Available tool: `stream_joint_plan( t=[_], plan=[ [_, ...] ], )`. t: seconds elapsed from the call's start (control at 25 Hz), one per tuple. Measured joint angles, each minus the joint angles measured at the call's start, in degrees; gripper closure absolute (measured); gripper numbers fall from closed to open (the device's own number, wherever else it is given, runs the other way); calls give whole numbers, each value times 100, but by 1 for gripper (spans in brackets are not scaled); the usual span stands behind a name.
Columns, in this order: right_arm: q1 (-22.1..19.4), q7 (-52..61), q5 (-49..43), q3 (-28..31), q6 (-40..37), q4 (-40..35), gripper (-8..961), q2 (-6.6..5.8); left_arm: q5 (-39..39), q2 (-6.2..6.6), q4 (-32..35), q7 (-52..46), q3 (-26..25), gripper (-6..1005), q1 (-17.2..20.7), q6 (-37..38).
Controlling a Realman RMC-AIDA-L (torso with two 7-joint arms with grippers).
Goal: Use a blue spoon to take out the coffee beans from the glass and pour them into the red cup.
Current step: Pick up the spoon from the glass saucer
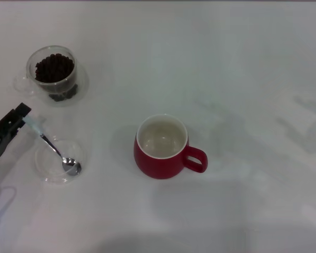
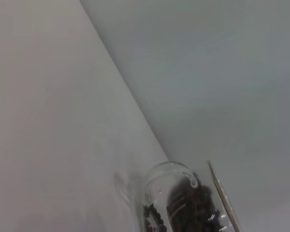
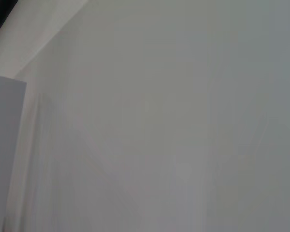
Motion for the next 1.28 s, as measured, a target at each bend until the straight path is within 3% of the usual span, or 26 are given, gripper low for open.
stream_joint_plan(
  t=[0.52, 1.0, 1.28],
  plan=[
    [-9, -63, 21, 0, 19, 0, 248, 72, 325, 9, -139, -242, 0, 526, -181, -73],
    [-52, -124, 20, 79, -139, -13, 250, 130, 671, 212, -156, -584, -1, 576, -364, -108],
    [-56, -148, 18, 104, -203, -27, 252, 161, 1167, 227, -287, -857, 0, 652, -642, -286]
  ],
)
